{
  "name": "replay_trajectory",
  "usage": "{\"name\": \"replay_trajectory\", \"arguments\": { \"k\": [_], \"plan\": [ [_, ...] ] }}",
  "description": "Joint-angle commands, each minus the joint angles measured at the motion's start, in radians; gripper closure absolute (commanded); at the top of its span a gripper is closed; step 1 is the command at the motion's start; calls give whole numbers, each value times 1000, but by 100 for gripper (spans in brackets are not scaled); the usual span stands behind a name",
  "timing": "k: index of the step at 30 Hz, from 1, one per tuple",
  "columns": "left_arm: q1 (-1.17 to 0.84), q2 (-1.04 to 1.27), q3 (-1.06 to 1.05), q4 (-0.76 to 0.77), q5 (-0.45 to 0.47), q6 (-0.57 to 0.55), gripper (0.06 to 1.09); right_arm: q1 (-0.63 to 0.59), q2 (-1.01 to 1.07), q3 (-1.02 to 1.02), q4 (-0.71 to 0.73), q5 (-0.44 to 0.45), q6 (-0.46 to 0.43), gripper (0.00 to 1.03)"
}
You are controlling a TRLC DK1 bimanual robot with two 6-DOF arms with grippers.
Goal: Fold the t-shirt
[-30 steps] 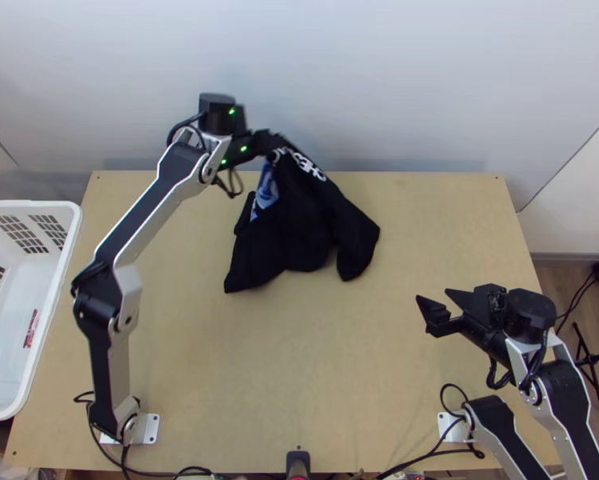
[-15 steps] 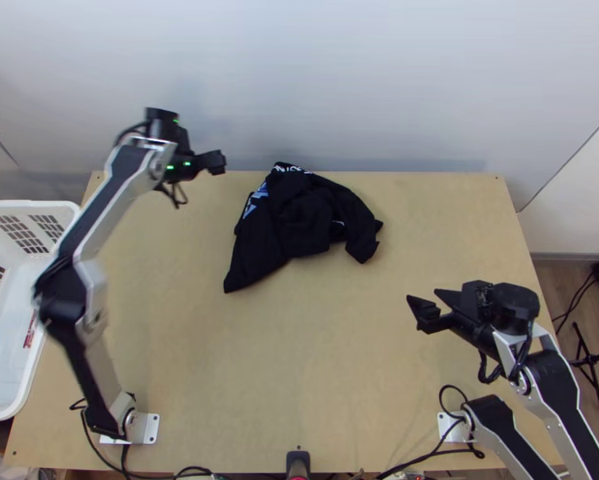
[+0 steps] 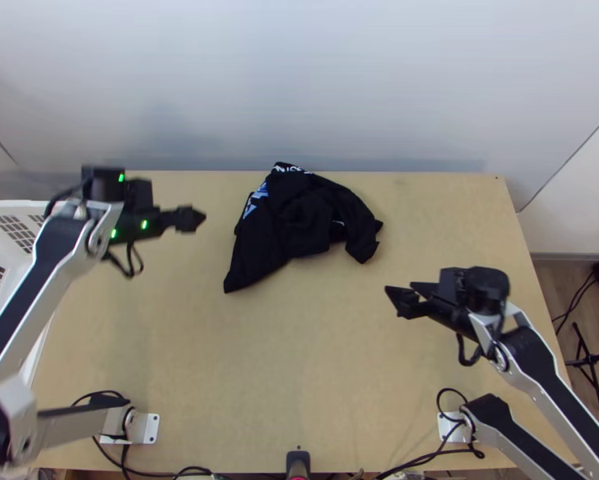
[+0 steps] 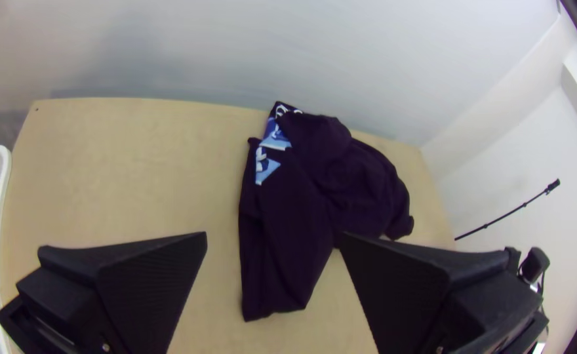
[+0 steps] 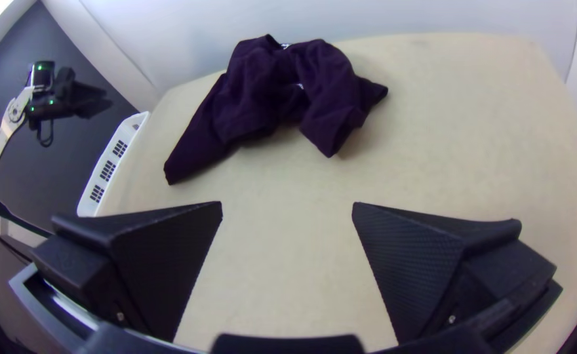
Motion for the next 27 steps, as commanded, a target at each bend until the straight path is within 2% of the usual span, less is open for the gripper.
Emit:
{"name": "replay_trajectory", "arguments": {
  "k": [1,4,9,19,27],
  "plan": [
    [14,-226,-274,22,7,62,10,79,169,38,85,-44,117,10],
    [24,-277,-310,19,9,62,10,116,250,78,114,-74,157,10],
    [26,-338,-373,19,9,54,10,151,387,116,186,-76,168,10],
    [120,-444,-523,-3,10,22,10,165,647,199,393,-41,214,10],
    [156,-551,-564,-18,9,0,10,157,808,349,421,-39,223,11]
  ]
}}
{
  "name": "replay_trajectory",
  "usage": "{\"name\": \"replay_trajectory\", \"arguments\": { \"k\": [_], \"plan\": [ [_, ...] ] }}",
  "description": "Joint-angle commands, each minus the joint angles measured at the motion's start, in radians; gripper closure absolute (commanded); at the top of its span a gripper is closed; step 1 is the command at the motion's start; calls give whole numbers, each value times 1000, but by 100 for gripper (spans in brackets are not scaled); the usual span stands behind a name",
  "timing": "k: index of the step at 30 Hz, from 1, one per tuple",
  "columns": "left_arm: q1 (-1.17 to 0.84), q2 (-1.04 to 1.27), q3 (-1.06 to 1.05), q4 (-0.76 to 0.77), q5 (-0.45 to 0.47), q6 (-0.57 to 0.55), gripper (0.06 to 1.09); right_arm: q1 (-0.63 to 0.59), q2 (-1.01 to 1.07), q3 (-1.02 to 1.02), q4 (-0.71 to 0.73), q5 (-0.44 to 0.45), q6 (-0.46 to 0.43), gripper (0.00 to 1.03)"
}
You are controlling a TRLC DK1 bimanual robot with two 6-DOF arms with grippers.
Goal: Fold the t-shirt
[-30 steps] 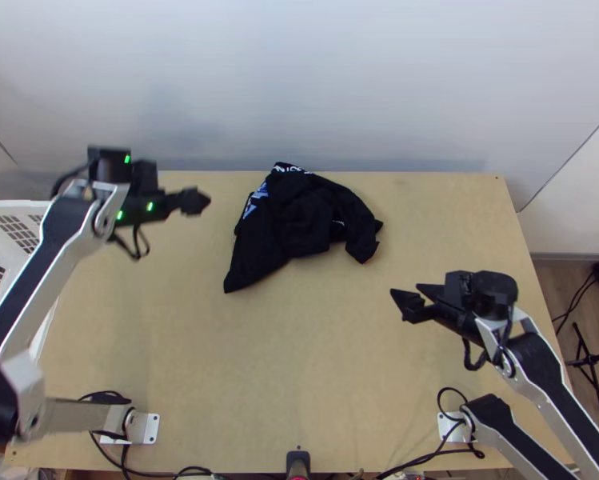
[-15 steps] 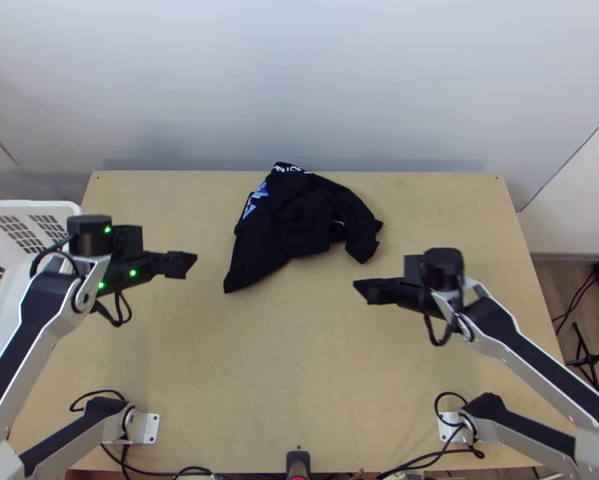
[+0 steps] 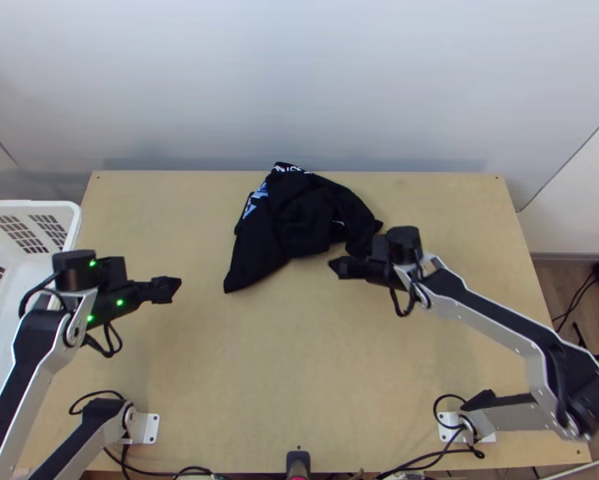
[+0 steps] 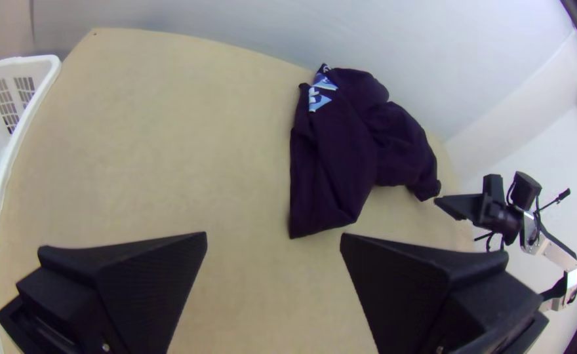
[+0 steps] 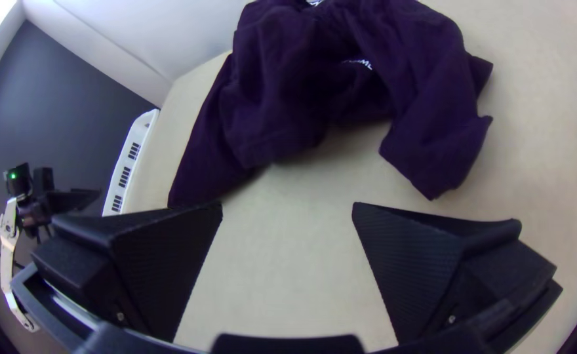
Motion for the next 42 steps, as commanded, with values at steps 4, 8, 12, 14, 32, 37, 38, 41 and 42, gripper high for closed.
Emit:
{"name": "replay_trajectory", "arguments": {
  "k": [4,8,12,14,32,37,38,41,42],
  "plan": [
    [28,-116,-77,-10,-1,-10,10,0,209,193,42,2,18,11],
    [31,-134,-86,-18,-3,-9,10,-2,263,251,44,2,17,11],
    [35,-144,-85,-27,-3,-4,10,-13,306,273,44,7,20,10],
    [40,-147,-88,-27,-3,-3,10,-14,320,273,51,13,17,10],
    [42,-107,-120,4,-1,-4,10,62,327,348,-81,-4,-123,100],
    [42,-102,-115,16,-3,-3,10,62,292,345,-134,-3,-147,100],
    [40,-102,-114,18,-3,-1,10,61,275,345,-148,-3,-157,100],
    [40,-101,-112,18,-3,4,10,53,223,371,-206,-3,-155,100],
    [35,-99,-112,18,-3,4,10,58,200,394,-249,-3,-155,100]
  ]
}}
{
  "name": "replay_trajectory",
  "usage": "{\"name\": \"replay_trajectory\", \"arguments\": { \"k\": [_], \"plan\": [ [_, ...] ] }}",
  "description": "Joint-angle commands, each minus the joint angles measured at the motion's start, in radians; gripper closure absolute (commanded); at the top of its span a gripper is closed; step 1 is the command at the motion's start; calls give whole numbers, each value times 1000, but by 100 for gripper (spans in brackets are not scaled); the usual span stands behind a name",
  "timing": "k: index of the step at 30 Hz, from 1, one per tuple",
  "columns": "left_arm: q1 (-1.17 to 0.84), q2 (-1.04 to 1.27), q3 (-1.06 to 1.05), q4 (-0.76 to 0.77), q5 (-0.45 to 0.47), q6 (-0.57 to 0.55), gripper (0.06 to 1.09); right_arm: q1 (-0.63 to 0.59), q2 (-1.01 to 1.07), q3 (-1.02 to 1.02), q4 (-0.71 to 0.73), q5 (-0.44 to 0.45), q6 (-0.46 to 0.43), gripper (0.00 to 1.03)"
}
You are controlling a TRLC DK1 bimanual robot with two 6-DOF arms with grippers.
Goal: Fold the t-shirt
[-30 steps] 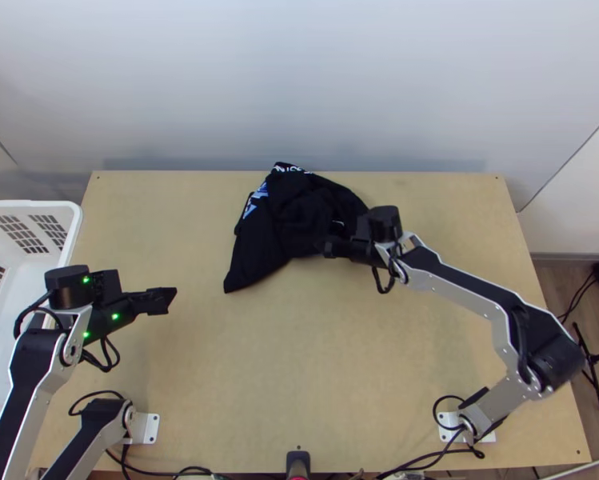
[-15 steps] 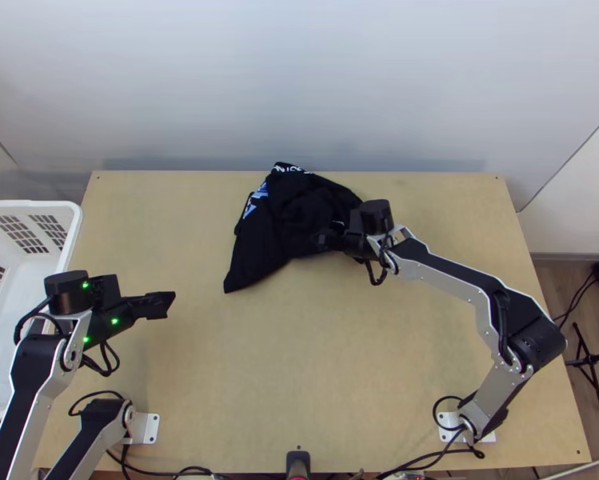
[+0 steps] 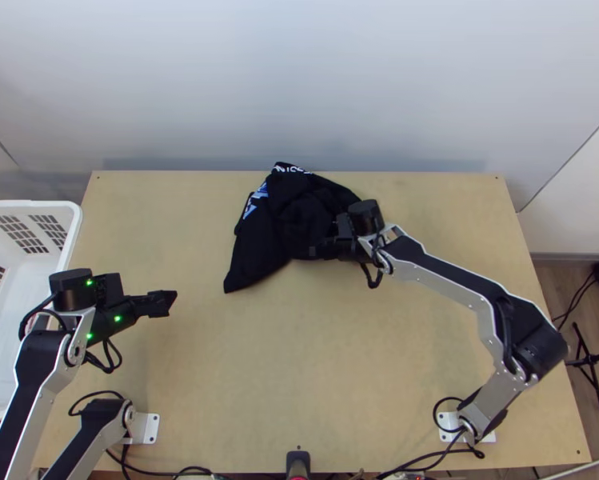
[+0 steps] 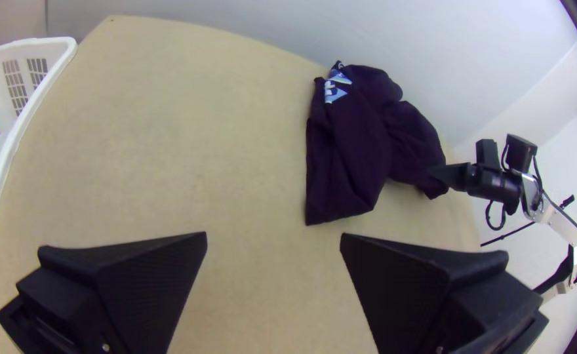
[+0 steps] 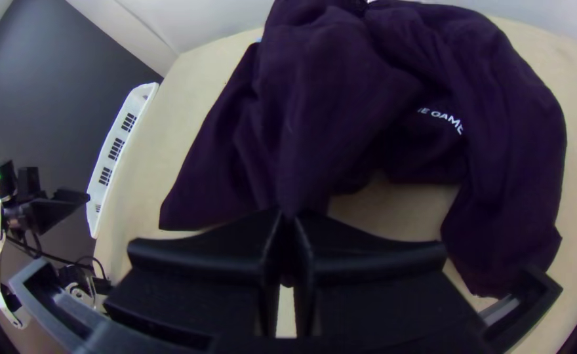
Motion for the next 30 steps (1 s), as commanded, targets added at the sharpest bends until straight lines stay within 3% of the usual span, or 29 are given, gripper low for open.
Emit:
{"name": "replay_trajectory", "arguments": {
  "k": [1,8,12,21,30],
  "plan": [
    [-10,8,2,7,2,6,10,12,-108,72,-157,-1,-21,100],
    [-54,33,-1,14,2,14,10,67,-229,344,-396,-1,-26,100],
    [-214,40,-19,-23,0,25,11,81,-231,554,-501,-1,-32,100],
    [-413,214,56,14,-46,84,11,63,-189,894,-536,2,-52,100],
    [-542,390,205,62,-108,92,11,34,-153,1066,-533,37,-47,100]
  ]
}}
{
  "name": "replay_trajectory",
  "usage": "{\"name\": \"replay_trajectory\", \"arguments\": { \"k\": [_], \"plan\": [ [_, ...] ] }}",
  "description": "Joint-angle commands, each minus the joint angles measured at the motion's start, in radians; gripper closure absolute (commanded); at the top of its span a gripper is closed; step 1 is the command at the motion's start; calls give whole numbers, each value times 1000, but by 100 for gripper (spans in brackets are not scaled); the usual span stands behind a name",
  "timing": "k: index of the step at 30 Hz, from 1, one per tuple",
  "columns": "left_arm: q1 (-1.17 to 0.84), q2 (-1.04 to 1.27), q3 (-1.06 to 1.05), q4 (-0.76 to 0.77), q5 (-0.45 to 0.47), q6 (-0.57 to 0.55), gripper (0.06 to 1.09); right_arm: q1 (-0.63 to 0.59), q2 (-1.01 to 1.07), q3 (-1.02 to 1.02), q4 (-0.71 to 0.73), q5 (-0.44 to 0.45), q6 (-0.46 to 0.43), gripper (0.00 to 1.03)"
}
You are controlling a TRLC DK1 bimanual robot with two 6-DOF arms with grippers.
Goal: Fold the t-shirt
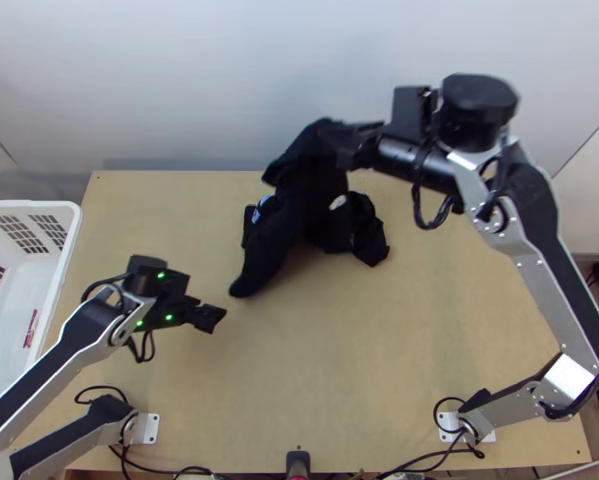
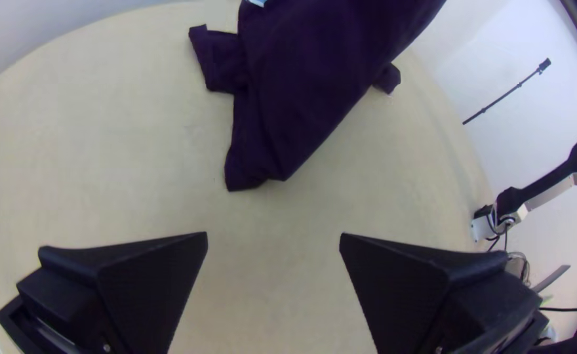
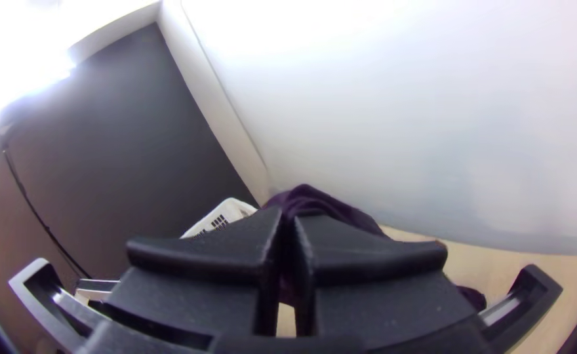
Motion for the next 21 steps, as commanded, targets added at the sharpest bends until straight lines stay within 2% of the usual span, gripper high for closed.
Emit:
{"name": "replay_trajectory", "arguments": {
  "k": [1,6,16,18,21],
  "plan": [
    [-109,139,106,40,-57,-3,11,-11,21,156,1,36,1,100],
    [-186,167,126,94,-79,-36,11,-8,16,175,20,60,2,100],
    [-416,167,86,82,-79,19,11,-11,15,167,20,93,-1,100],
    [-439,185,76,143,-79,7,11,-15,12,161,20,94,-1,100],
    [-471,239,39,375,-118,-98,11,-22,-2,136,12,94,-1,100]
  ]
}}
